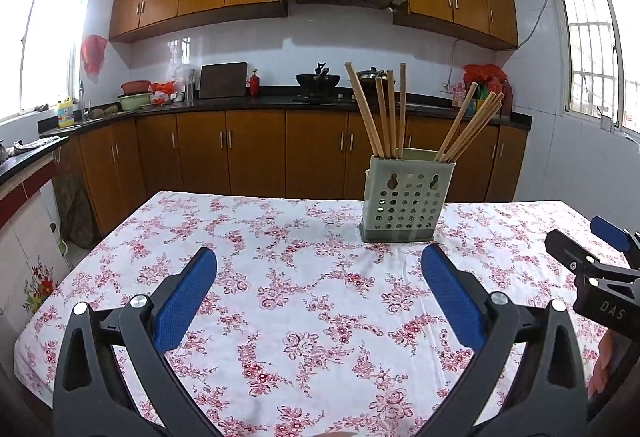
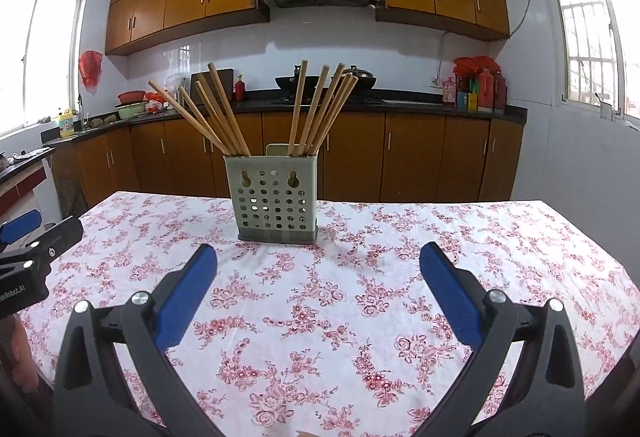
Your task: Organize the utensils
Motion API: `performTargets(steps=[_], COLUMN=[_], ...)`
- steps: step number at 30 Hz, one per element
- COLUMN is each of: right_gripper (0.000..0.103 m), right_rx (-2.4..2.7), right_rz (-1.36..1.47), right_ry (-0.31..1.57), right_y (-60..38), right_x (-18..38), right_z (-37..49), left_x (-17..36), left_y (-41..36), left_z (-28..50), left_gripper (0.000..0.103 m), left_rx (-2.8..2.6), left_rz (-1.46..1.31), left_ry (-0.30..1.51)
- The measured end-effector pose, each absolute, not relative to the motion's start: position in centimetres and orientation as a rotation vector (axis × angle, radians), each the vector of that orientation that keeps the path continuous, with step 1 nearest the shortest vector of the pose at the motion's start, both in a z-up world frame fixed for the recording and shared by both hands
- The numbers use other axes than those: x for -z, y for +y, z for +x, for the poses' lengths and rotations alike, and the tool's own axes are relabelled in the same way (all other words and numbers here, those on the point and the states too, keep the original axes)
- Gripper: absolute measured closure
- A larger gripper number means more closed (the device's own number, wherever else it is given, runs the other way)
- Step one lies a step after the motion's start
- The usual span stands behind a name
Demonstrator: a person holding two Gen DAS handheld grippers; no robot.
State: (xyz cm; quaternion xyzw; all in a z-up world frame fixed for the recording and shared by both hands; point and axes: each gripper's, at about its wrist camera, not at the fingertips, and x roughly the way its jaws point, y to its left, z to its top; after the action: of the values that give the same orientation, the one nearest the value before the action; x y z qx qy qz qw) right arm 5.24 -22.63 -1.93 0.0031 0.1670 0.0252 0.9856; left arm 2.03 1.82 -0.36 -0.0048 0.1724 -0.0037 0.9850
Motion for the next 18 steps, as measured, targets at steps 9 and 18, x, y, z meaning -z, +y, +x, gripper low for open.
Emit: performTargets(steps=[9,18], right_gripper=[0.004,0.004], right_rx=[-0.049,-0.049], right_rz=[0.011,0.012], right_ry=[0.341,0.343], right_y=[-22.87,-22.89], right_x=[2.0,2.02], right_z=[5.34,5.37], left_x=[0.4,0.39], left_y=[1.52,1.39], left_z=[2.17,2.22], left_gripper=[0.002,0.002], left_rx=[0.016,0.016], left_rz=[-0.008,-0.009], left_ry=[0.354,0.355])
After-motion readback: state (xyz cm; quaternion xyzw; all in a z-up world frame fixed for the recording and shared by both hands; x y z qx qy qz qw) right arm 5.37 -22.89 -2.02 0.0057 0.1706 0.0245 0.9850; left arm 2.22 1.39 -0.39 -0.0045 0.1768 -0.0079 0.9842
